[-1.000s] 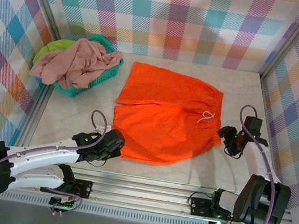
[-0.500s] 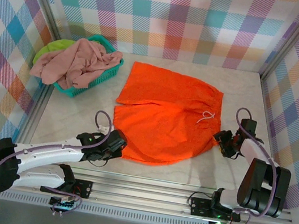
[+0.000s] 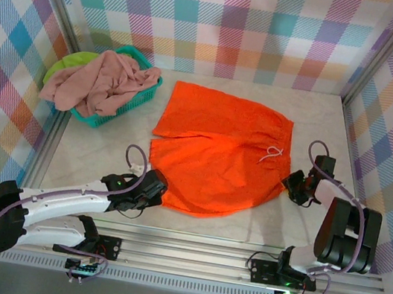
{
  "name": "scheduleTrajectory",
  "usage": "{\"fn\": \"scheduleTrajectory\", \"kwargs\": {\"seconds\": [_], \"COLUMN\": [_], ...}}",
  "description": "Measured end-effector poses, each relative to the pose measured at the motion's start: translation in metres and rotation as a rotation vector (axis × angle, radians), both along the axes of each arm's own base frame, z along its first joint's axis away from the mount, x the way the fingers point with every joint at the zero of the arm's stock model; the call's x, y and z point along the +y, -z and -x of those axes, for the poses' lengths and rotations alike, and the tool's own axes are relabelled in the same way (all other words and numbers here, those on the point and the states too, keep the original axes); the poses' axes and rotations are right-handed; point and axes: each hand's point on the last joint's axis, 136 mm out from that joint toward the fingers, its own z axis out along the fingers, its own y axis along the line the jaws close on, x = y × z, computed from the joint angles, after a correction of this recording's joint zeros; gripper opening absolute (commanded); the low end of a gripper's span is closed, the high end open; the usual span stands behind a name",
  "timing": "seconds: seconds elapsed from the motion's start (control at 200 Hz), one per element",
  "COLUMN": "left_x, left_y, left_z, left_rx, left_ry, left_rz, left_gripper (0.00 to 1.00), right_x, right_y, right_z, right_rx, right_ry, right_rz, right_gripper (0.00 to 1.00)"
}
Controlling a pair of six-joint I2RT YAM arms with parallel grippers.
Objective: Fold and stack the shorts
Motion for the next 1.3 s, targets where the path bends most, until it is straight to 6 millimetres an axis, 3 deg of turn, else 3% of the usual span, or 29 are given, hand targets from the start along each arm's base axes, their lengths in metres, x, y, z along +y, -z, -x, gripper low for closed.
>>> {"fn": "scheduleTrajectory", "kwargs": {"seconds": [0.14, 0.22, 0.31, 0.43, 0.54, 0.68, 0.93, 1.055, 1.16, 1.305], "left_x": [0.007, 0.015, 0.024, 0.037, 0.05, 0.063, 0.085, 0.087, 0.081, 0.066], "left_y": [-0.005, -0.018, -0.047, -0.09, -0.117, -0.151, -0.242, -0.275, -0.285, -0.272], "left_z": [-0.005, -0.01, -0.021, -0.032, -0.033, -0.032, -0.032, -0.04, -0.057, -0.101], "left_rx": [-0.018, -0.049, -0.111, -0.206, -0.256, -0.304, -0.466, -0.529, -0.541, -0.491], "left_ry": [-0.019, -0.039, -0.069, -0.106, -0.122, -0.119, -0.124, -0.12, -0.11, -0.104], "left_rz": [-0.005, -0.001, 0.031, 0.08, 0.077, 0.041, 0.012, -0.018, -0.073, -0.147], "left_gripper": [0.0, 0.0, 0.0, 0.0, 0.0, 0.0, 0.0, 0.0, 0.0, 0.0], "right_x": [0.001, 0.001, 0.002, 0.003, 0.009, 0.018, 0.034, 0.039, 0.037, 0.028], "right_y": [-0.001, -0.007, -0.023, -0.063, -0.096, -0.129, -0.185, -0.204, -0.209, -0.205], "right_z": [0.0, 0.003, 0.004, 0.0, 0.0, 0.012, 0.036, 0.039, 0.035, 0.023], "right_rx": [-0.001, -0.008, -0.039, -0.135, -0.215, -0.276, -0.377, -0.408, -0.408, -0.373], "right_ry": [-0.003, -0.006, -0.008, -0.017, -0.041, -0.065, -0.11, -0.129, -0.123, -0.098], "right_rz": [-0.002, 0.0, 0.004, 0.02, 0.034, 0.038, 0.034, 0.024, 0.035, 0.068], "right_gripper": [0.02, 0.0, 0.0, 0.0, 0.0, 0.0, 0.0, 0.0, 0.0, 0.0]}}
